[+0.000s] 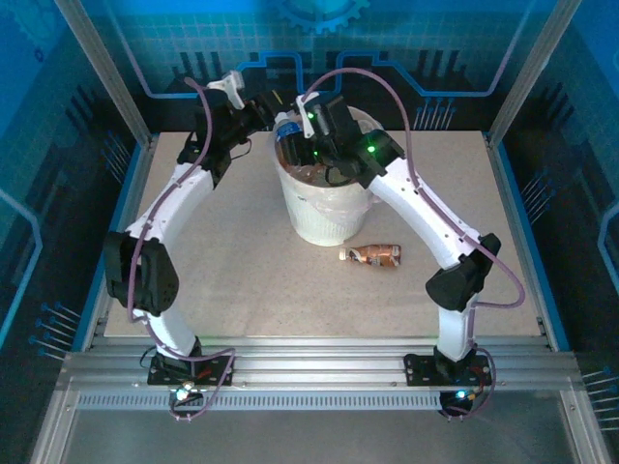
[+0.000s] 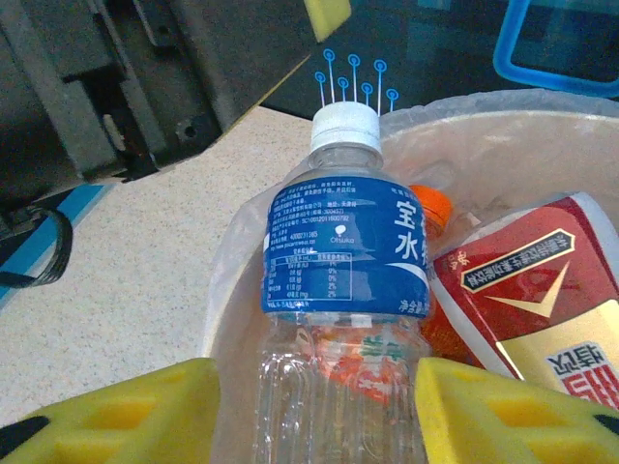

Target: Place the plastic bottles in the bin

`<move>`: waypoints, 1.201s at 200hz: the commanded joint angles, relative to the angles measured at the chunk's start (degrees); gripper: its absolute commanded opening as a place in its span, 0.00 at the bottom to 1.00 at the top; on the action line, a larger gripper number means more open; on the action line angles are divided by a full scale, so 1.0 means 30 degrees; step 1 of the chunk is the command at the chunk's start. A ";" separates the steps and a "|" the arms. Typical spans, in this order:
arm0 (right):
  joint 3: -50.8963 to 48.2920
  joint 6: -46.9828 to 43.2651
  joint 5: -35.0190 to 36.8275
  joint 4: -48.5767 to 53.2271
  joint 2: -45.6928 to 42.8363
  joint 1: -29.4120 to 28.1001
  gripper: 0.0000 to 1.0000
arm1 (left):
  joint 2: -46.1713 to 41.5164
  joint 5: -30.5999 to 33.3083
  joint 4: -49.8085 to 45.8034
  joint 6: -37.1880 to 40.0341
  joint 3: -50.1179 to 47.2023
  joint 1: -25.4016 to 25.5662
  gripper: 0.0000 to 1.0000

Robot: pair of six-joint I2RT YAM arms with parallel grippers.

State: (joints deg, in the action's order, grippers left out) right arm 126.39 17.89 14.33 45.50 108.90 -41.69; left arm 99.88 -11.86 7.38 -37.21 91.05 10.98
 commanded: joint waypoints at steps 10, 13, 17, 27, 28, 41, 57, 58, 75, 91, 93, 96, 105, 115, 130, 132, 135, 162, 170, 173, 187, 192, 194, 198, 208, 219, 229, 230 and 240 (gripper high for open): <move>0.0408 -0.0509 -0.0282 0.0325 0.0297 -0.0236 0.46 | -0.0071 -0.0354 0.0508 0.0010 0.0471 -0.0145 0.43; 0.0552 -0.0554 -0.0222 0.0457 0.0402 -0.0236 0.46 | -0.0047 -0.0314 0.0486 0.0011 0.0472 -0.0145 0.42; 0.0739 -0.0597 -0.0179 0.0632 0.0567 -0.0237 0.45 | -0.0009 -0.0284 0.0450 0.0039 0.0468 -0.0145 0.40; 0.1171 -0.0682 0.0023 0.0954 0.0936 -0.0244 0.42 | 0.0086 -0.0265 0.0341 0.0040 0.0527 -0.0145 0.34; 0.1171 -0.0701 0.0040 0.0995 0.0965 -0.0236 0.42 | 0.0096 -0.0266 0.0332 0.0026 0.0529 -0.0145 0.33; 0.1482 -0.0834 0.0161 0.1268 0.1313 -0.0230 0.39 | 0.0321 -0.0386 0.0201 0.0053 0.0632 -0.0147 0.27; 0.1669 -0.0851 0.0332 0.1566 0.1592 -0.0186 0.35 | 0.0542 -0.0579 -0.0018 0.0055 0.0764 -0.0145 0.21; 0.1684 -0.0844 0.0356 0.1580 0.1601 -0.0176 0.35 | 0.0559 -0.0613 -0.0008 0.0048 0.0764 -0.0145 0.20; 0.1586 -0.0780 0.0552 0.1883 0.1703 -0.0119 0.33 | 0.0687 -0.0893 -0.0034 0.0047 0.0765 -0.0089 0.16; 0.1172 -0.0650 0.0784 0.2083 0.1613 -0.0106 0.31 | 0.0807 -0.1085 -0.0111 0.0079 0.0823 -0.0058 0.15; 0.1084 -0.0651 0.0826 0.2089 0.1566 -0.0092 0.31 | 0.0824 -0.1108 -0.0136 0.0109 0.0845 -0.0058 0.15; 0.0941 -0.0612 0.0883 0.2120 0.1509 -0.0072 0.30 | 0.0830 -0.1130 -0.0158 0.0100 0.0874 -0.0058 0.15; 0.0474 -0.0502 0.1100 0.2127 0.1315 -0.0078 0.30 | 0.0866 -0.1200 -0.0243 0.0195 0.0954 -0.0058 0.15; -0.0089 -0.0282 0.1337 0.2135 0.1037 -0.0058 0.29 | 0.0884 -0.1271 -0.0348 0.0282 0.1013 -0.0058 0.15; -0.1110 0.0047 0.1464 0.1885 0.0468 -0.0077 0.29 | 0.0977 -0.1310 -0.0485 0.0395 0.1125 -0.0058 0.15; -0.1259 0.0080 0.1479 0.1842 0.0394 -0.0077 0.29 | 0.0984 -0.1325 -0.0508 0.0415 0.1141 -0.0058 0.15; -0.1447 0.0113 0.1488 0.1748 0.0271 -0.0077 0.29 | 0.1033 -0.1344 -0.0523 0.0421 0.1167 -0.0058 0.15; -0.2830 0.0510 0.1320 0.1064 -0.0551 -0.0075 0.30 | 0.1410 -0.1598 -0.0865 0.0522 0.1531 -0.0003 0.10; -0.3037 0.0483 0.1224 0.0853 -0.0693 -0.0070 0.32 | 0.1548 -0.1706 -0.0960 0.0586 0.1654 0.0056 0.09; -0.3046 0.0482 0.1211 0.0819 -0.0726 -0.0076 0.33 | 0.1609 -0.1765 -0.1012 0.0621 0.1711 0.0074 0.09; -0.2861 0.0365 0.1121 0.0761 -0.0692 -0.0063 0.36 | 0.1830 -0.2028 -0.1211 0.0847 0.2079 0.0255 0.09; -0.2802 0.0315 0.1045 0.0722 -0.0695 -0.0073 0.38 | 0.1912 -0.2121 -0.1320 0.0999 0.2227 0.0340 0.09; -0.2759 0.0279 0.1001 0.0708 -0.0688 -0.0076 0.38 | 0.1935 -0.2151 -0.1376 0.1078 0.2302 0.0357 0.09; -0.2727 0.0255 0.0883 0.0644 -0.0687 -0.0074 0.38 | 0.1999 -0.2217 -0.1529 0.1191 0.2465 0.0455 0.09; -0.2633 0.0133 0.0529 0.0464 -0.0729 -0.0077 0.40 | 0.2236 -0.2381 -0.1940 0.1577 0.2987 0.0633 0.09; -0.2609 0.0087 0.0210 0.0257 -0.0796 -0.0061 0.42 | 0.2468 -0.2492 -0.2437 0.1940 0.3441 0.0809 0.08; -0.2524 0.0064 0.0027 0.0132 -0.0879 -0.0062 0.45 | 0.2646 -0.2547 -0.2688 0.2265 0.3714 0.0977 0.08; -0.2508 0.0068 0.0013 0.0130 -0.0895 -0.0069 0.45 | 0.2651 -0.2549 -0.2720 0.2295 0.3733 0.1002 0.08; -0.2418 0.0057 0.0000 0.0044 -0.1025 -0.0070 0.49 | 0.2791 -0.2579 -0.3132 0.2681 0.4008 0.1153 0.08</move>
State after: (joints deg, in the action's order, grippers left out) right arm 118.83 17.87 16.03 45.80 107.66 -41.63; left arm 106.91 -17.08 1.67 -33.45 99.68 13.04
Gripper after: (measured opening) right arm 0.460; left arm 0.081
